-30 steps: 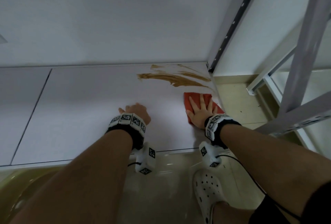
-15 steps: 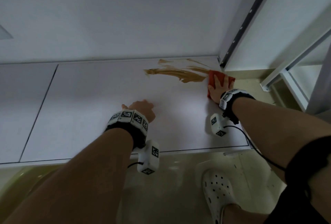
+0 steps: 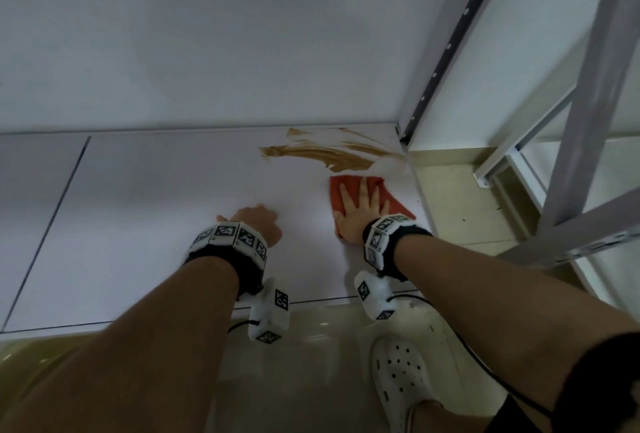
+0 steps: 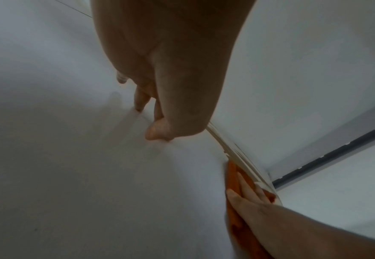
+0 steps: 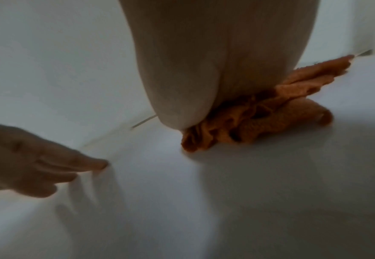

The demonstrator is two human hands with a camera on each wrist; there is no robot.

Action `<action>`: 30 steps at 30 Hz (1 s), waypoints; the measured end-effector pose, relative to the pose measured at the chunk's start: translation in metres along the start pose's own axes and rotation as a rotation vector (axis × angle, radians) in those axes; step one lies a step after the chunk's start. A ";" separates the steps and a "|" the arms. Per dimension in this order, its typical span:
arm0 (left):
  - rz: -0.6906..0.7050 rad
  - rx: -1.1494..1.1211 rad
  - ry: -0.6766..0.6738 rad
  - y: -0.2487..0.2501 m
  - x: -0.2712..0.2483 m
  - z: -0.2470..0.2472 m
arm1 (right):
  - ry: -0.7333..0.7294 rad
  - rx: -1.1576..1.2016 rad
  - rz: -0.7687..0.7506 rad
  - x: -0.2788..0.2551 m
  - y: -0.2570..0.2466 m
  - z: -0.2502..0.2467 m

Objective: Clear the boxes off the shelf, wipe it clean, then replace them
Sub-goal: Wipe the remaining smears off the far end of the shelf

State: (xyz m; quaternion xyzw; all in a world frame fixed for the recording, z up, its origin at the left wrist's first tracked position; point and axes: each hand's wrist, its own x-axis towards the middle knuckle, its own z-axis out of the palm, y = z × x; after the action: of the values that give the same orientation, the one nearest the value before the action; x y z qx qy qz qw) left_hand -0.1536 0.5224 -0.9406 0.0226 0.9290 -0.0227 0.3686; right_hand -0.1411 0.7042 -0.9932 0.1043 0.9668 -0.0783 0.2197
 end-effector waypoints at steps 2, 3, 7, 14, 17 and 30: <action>0.006 -0.009 -0.002 -0.002 -0.002 0.000 | -0.014 -0.031 -0.052 0.007 -0.009 -0.003; 0.010 -0.015 -0.006 -0.002 -0.002 0.000 | -0.036 -0.041 -0.065 0.013 -0.009 -0.007; 0.028 -0.034 -0.024 -0.007 -0.003 0.000 | -0.108 -0.060 -0.034 0.042 0.005 -0.027; 0.035 -0.006 0.007 -0.008 -0.007 -0.003 | -0.067 0.032 0.136 0.062 0.033 -0.045; 0.036 -0.023 -0.012 -0.010 -0.006 -0.003 | -0.060 0.046 0.214 0.054 0.039 -0.042; 0.035 -0.029 -0.047 -0.007 -0.006 -0.003 | -0.023 -0.057 -0.081 0.008 -0.007 -0.002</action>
State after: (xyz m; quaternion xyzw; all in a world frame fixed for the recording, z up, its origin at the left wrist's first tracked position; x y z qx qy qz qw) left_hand -0.1518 0.5152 -0.9338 0.0328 0.9198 -0.0034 0.3909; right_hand -0.1512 0.6992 -0.9940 0.0576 0.9695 -0.0607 0.2302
